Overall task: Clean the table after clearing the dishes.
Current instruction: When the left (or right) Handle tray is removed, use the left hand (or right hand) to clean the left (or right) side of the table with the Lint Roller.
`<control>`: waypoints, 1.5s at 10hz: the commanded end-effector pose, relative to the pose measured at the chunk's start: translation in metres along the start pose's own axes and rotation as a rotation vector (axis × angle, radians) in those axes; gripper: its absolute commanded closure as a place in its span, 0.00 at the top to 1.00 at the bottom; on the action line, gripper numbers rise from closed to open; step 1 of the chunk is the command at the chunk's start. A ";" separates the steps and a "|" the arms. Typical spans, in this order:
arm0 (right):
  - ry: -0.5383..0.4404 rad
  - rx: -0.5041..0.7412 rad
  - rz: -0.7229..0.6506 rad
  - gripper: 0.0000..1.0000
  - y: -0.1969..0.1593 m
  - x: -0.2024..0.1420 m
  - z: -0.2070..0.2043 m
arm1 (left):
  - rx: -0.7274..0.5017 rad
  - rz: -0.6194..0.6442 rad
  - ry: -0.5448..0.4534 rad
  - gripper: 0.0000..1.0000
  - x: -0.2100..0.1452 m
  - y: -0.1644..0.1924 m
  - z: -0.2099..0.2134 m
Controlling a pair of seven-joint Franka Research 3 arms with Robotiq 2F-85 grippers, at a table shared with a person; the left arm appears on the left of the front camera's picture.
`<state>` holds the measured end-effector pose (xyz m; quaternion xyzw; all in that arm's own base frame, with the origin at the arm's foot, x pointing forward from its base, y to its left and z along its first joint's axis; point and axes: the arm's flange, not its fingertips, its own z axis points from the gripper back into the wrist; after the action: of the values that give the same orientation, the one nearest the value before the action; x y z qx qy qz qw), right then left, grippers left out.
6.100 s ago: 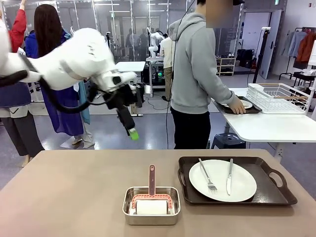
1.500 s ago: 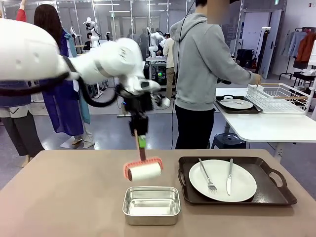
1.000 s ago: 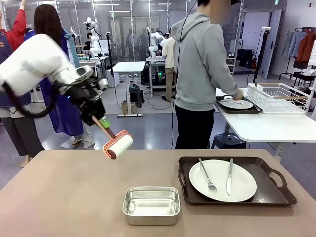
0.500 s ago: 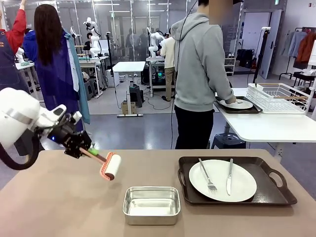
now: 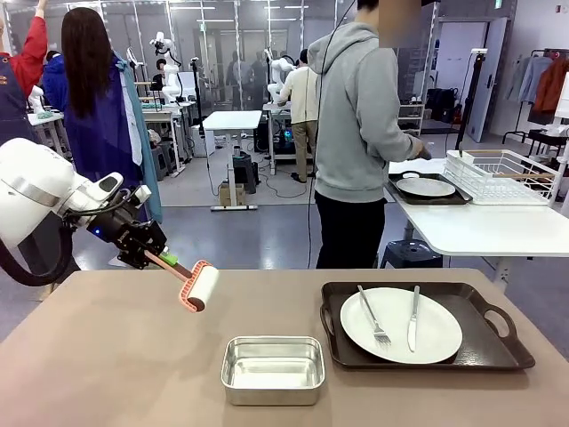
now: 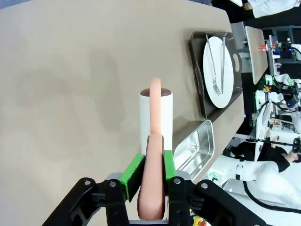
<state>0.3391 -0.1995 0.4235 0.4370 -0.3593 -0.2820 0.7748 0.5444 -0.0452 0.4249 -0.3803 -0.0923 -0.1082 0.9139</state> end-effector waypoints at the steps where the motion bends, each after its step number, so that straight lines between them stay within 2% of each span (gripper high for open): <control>1: 0.004 0.004 0.015 1.00 0.001 -0.002 0.000 | 0.000 0.000 0.000 0.23 0.000 0.000 0.000; 2: 0.004 0.004 0.015 1.00 0.001 -0.002 0.000 | 0.022 0.063 -0.025 0.23 0.018 0.006 -0.013; 3: 0.004 0.004 0.015 1.00 0.001 -0.002 0.000 | -0.008 0.130 -0.074 0.23 0.022 0.013 -0.020; 5: 0.004 0.004 0.015 1.00 0.001 -0.002 0.000 | -0.037 0.221 -0.065 0.23 0.015 0.034 -0.035; 9: 0.004 0.004 0.015 1.00 0.001 -0.002 0.000 | -0.065 0.243 -0.047 0.23 -0.006 0.072 -0.057; 13: 0.004 0.004 0.015 1.00 0.001 -0.002 0.000 | -0.065 0.236 -0.065 0.23 -0.021 0.149 -0.044; 15: 0.004 0.004 0.015 1.00 0.001 -0.002 0.000 | -0.080 0.197 -0.027 0.23 -0.030 0.182 -0.025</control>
<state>0.3391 -0.1995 0.4235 0.4371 -0.3593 -0.2820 0.7748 0.5633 0.0445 0.2977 -0.4429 -0.0651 0.0033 0.8942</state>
